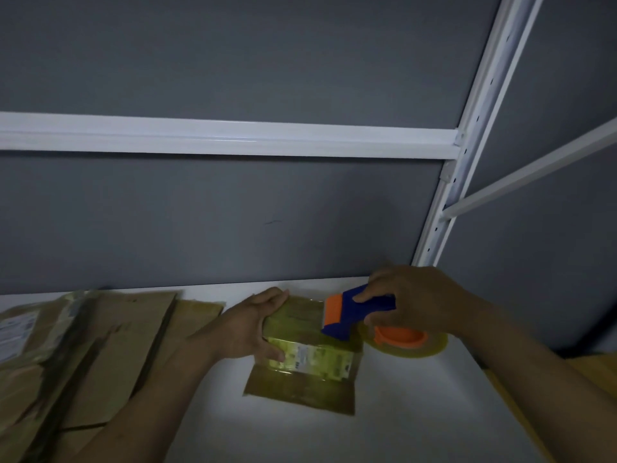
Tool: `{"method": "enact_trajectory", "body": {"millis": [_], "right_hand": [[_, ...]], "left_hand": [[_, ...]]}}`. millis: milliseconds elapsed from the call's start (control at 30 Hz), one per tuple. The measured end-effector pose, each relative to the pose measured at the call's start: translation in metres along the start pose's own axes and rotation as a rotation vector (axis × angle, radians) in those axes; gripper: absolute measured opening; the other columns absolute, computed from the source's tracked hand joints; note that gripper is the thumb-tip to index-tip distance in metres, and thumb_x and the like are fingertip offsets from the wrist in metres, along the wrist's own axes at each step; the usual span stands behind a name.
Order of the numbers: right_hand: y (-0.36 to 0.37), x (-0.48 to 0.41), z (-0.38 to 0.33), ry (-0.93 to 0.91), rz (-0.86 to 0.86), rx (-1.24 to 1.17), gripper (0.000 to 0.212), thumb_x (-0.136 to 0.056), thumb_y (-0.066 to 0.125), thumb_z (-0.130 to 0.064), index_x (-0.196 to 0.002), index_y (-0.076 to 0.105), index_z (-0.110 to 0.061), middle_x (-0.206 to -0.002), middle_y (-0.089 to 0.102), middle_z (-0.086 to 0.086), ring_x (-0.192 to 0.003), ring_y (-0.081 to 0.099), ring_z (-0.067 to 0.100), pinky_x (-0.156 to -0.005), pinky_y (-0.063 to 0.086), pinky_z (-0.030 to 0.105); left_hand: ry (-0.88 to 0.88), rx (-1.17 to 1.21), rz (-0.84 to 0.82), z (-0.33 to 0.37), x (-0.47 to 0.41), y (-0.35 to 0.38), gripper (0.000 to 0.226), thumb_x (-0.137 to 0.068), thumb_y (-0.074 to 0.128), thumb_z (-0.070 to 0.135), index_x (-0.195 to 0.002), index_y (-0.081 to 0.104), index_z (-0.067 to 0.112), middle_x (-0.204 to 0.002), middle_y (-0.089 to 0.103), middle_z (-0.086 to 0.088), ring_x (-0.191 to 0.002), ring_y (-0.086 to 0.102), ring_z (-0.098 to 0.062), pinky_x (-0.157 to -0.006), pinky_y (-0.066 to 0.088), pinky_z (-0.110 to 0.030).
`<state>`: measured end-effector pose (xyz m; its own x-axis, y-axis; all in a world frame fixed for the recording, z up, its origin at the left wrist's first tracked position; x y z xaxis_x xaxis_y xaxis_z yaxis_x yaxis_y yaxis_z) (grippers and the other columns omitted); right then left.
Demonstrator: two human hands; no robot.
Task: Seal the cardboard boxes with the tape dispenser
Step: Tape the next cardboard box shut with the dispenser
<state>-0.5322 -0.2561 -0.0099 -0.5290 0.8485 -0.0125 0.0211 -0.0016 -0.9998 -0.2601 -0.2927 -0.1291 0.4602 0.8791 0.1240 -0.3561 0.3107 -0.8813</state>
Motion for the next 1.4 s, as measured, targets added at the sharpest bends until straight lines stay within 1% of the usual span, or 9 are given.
{"method": "enact_trajectory", "body": {"millis": [167,300,433,500,567,700,867,1267,1400], "right_hand": [[0.011,-0.004,-0.007,-0.019,0.088,0.065,0.047,-0.085,0.053,-0.064,-0.128,0.053,-0.046,-0.124,0.052,-0.020,-0.110,0.048,0.001,-0.078,0.032,0.018],[0.014,-0.008,-0.008,-0.016,0.105,0.054,0.046,-0.083,0.055,-0.064,-0.125,0.057,-0.045,-0.120,0.055,-0.020,-0.107,0.050,0.001,-0.074,0.027,0.017],[0.016,-0.006,-0.006,0.007,0.114,0.007,0.044,-0.082,0.058,-0.063,-0.122,0.060,-0.044,-0.116,0.056,-0.020,-0.104,0.050,0.001,-0.069,0.025,0.010],[0.018,-0.004,-0.007,0.030,0.129,-0.015,0.044,-0.081,0.059,-0.063,-0.121,0.060,-0.044,-0.116,0.056,-0.019,-0.104,0.051,0.002,-0.070,0.028,0.013],[0.021,-0.005,-0.012,0.061,0.162,-0.051,0.044,-0.082,0.058,-0.062,-0.121,0.060,-0.043,-0.116,0.057,-0.017,-0.102,0.052,0.004,-0.072,0.031,0.015],[0.027,-0.015,-0.030,0.099,0.191,-0.090,0.046,-0.084,0.054,-0.062,-0.124,0.058,-0.039,-0.118,0.056,-0.011,-0.103,0.053,0.008,-0.082,0.042,0.024],[0.027,0.002,-0.019,0.166,0.138,-0.169,0.045,-0.086,0.054,-0.058,-0.128,0.055,-0.040,-0.119,0.054,-0.014,-0.106,0.052,0.007,-0.086,0.040,0.025],[0.063,0.025,-0.006,0.202,0.242,-0.279,0.045,-0.084,0.061,-0.056,-0.125,0.058,-0.038,-0.120,0.053,-0.017,-0.102,0.053,0.004,-0.080,0.039,0.016],[0.070,0.029,-0.007,0.209,0.258,-0.324,0.045,-0.085,0.061,-0.053,-0.127,0.056,-0.038,-0.123,0.050,-0.017,-0.105,0.051,0.002,-0.077,0.034,0.010]], "left_hand": [[0.120,-0.551,0.079,0.006,0.000,-0.002,0.125,-0.050,0.002,0.096,-0.151,-0.016,0.024,-0.156,-0.020,0.009,-0.142,-0.025,-0.011,-0.111,-0.022,-0.033],[0.158,-0.595,0.091,0.040,0.001,0.021,0.119,-0.048,-0.022,0.090,-0.140,-0.027,0.014,-0.149,-0.030,-0.005,-0.142,-0.026,-0.020,-0.113,-0.021,-0.035],[0.143,-0.566,0.153,0.053,-0.005,0.037,0.115,-0.059,-0.023,0.086,-0.149,-0.010,0.014,-0.154,-0.016,-0.005,-0.146,-0.012,-0.022,-0.114,-0.016,-0.036],[0.163,-0.553,0.140,0.047,-0.005,0.032,0.102,-0.081,-0.007,0.080,-0.150,0.027,0.013,-0.155,0.029,-0.010,-0.142,0.032,-0.026,-0.117,0.020,-0.040],[0.191,-0.498,0.130,0.029,-0.009,0.026,0.083,-0.091,0.008,0.074,-0.148,0.033,0.019,-0.140,0.053,-0.006,-0.126,0.054,-0.025,-0.114,0.028,-0.033],[0.211,-0.472,0.185,0.000,-0.013,0.008,0.081,-0.089,0.014,0.074,-0.154,0.000,0.029,-0.139,0.053,-0.001,-0.126,0.052,-0.023,-0.116,0.009,-0.026],[0.307,-0.456,0.213,-0.010,-0.014,0.007,0.078,-0.089,0.023,0.074,-0.154,0.005,0.035,-0.146,0.043,0.000,-0.142,0.022,-0.011,-0.119,0.002,-0.022],[0.331,-0.536,0.232,0.027,-0.018,0.027,0.086,-0.090,0.013,0.077,-0.150,0.020,0.016,-0.145,0.037,0.001,-0.132,0.041,-0.016,-0.109,0.023,-0.034],[0.322,-0.516,0.228,0.023,-0.022,0.028,0.086,-0.088,0.014,0.079,-0.155,0.002,0.026,-0.145,0.037,0.006,-0.134,0.040,-0.015,-0.114,0.013,-0.030]]}}
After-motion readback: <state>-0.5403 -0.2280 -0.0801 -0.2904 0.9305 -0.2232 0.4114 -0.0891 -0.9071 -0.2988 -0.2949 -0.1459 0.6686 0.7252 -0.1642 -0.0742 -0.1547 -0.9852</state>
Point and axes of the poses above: each hand's wrist, its own x-axis away from the middle knuckle, its own y-axis out of the palm, z = x × y, the point moved 3 cm from there along -x, towards the middle knuckle
